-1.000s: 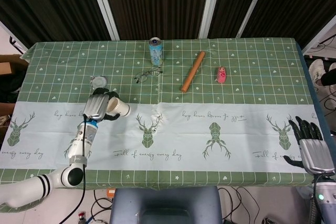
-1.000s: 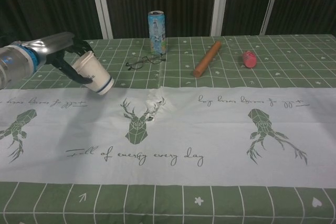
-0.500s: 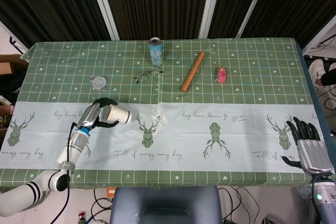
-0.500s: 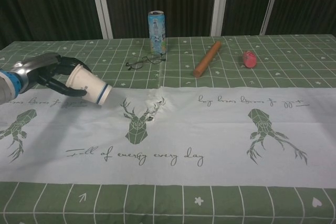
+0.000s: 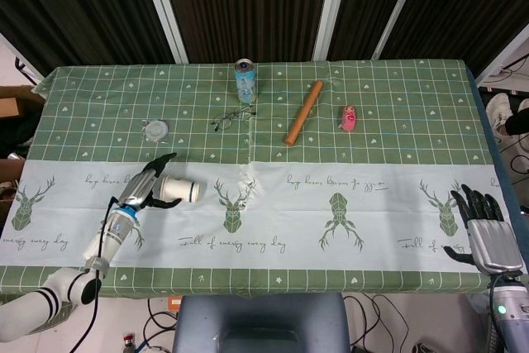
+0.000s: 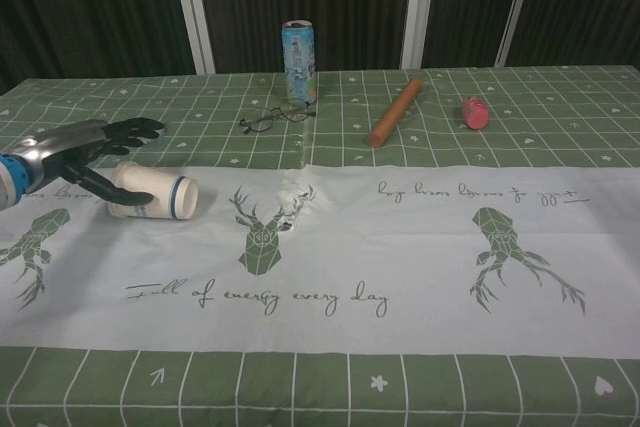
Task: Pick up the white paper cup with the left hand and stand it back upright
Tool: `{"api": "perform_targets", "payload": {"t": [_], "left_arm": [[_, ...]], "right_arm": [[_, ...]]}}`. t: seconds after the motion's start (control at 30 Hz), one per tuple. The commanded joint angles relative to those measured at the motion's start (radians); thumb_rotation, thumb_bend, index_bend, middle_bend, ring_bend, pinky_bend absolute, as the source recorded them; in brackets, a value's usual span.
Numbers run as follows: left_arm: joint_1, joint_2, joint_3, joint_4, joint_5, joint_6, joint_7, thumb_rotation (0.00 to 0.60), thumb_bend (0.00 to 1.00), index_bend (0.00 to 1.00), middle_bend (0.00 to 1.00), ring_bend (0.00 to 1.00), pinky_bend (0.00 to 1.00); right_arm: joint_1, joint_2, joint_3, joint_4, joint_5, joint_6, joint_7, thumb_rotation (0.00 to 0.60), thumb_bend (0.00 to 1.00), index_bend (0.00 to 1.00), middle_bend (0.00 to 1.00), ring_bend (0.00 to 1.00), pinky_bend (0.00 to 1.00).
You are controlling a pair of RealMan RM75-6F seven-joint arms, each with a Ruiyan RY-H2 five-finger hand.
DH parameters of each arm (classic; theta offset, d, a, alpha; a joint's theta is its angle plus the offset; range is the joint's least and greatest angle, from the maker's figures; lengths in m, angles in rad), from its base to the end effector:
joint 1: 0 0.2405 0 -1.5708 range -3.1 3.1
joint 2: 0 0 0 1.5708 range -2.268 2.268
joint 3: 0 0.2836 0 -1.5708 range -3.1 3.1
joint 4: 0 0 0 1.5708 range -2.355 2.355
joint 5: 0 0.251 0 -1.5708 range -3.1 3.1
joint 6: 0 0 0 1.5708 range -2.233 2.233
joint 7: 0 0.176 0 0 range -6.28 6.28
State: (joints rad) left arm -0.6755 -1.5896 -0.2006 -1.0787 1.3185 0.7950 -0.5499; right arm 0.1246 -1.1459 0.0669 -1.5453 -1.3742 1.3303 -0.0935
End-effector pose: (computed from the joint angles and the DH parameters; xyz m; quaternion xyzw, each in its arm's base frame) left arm -0.2628 0.4438 -0.0531 -0.5916 -0.5889 -0.4342 0.3386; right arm -0.3847 -0.2364 0.1190 0.6098 -0.4060 0.3026 0.6097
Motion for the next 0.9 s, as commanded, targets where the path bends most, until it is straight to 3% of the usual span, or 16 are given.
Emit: {"api": "perform_targets", "payload": {"t": [0.03, 0.23, 0.4, 0.5, 0.67, 0.9], "left_arm": [[0.0, 0.003, 0.003, -0.002, 0.004, 0.007, 0.008, 0.6, 0.2, 0.0, 0.0, 0.0, 0.02], [0.007, 0.034, 0.02, -0.028, 0.031, 0.056, 0.077, 0.6, 0.2, 0.0, 0.0, 0.0, 0.01], [0.014, 0.093, 0.063, -0.062, 0.109, 0.142, 0.262, 0.6, 0.2, 0.01, 0.0, 0.0, 0.01], [0.018, 0.102, 0.06, -0.092, 0.087, 0.143, 0.299, 0.6, 0.2, 0.01, 0.0, 0.0, 0.01], [0.022, 0.157, 0.088, -0.184, 0.103, 0.19, 0.633, 0.6, 0.2, 0.01, 0.0, 0.0, 0.01], [0.036, 0.146, 0.06, -0.383, -0.146, 0.206, 1.117, 0.6, 0.2, 0.0, 0.0, 0.0, 0.01]], "right_arm": [[0.001, 0.0, -0.001, 0.001, -0.001, -0.001, -0.001, 0.6, 0.0, 0.0, 0.0, 0.0, 0.0], [0.0, 0.0, -0.003, 0.002, -0.004, -0.001, 0.004, 0.6, 0.0, 0.0, 0.0, 0.0, 0.0], [0.002, 0.001, -0.004, -0.001, -0.005, -0.002, 0.003, 0.6, 0.0, 0.0, 0.0, 0.0, 0.0], [0.002, 0.001, -0.004, 0.0, -0.006, -0.002, 0.004, 0.6, 0.0, 0.0, 0.0, 0.0, 0.0], [0.004, 0.002, -0.004, 0.005, -0.008, -0.007, 0.015, 0.6, 0.0, 0.0, 0.0, 0.0, 0.0], [0.003, 0.006, -0.007, 0.007, -0.015, -0.004, 0.033, 0.6, 0.0, 0.0, 0.0, 0.0, 0.0]]}}
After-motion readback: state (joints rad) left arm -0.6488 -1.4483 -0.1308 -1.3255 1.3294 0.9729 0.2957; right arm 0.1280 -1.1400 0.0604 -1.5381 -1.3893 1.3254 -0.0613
